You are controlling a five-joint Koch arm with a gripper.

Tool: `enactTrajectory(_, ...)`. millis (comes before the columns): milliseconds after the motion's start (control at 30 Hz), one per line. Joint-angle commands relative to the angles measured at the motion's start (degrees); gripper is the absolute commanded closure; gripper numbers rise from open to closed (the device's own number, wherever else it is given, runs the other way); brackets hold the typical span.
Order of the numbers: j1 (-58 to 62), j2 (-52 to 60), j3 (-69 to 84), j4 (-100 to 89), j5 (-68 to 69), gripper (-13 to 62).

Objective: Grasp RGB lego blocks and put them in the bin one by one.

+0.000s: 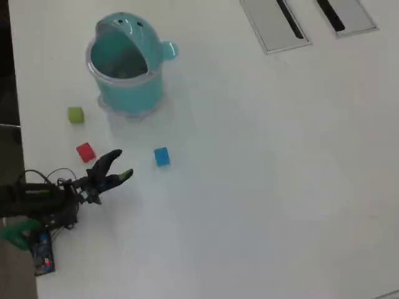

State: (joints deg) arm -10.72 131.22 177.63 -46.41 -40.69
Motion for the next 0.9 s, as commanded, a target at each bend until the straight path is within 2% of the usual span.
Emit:
enactTrajectory(0, -1.7, 3.7, 3.9, -7.6, -4.3, 16.8)
enactTrajectory(633, -15.6, 3.9, -1.4, -8.2, -24.5, 17.6)
enactTrajectory(867, -17.9, 4.2, -4.7, -5.0, -25.8, 18.2)
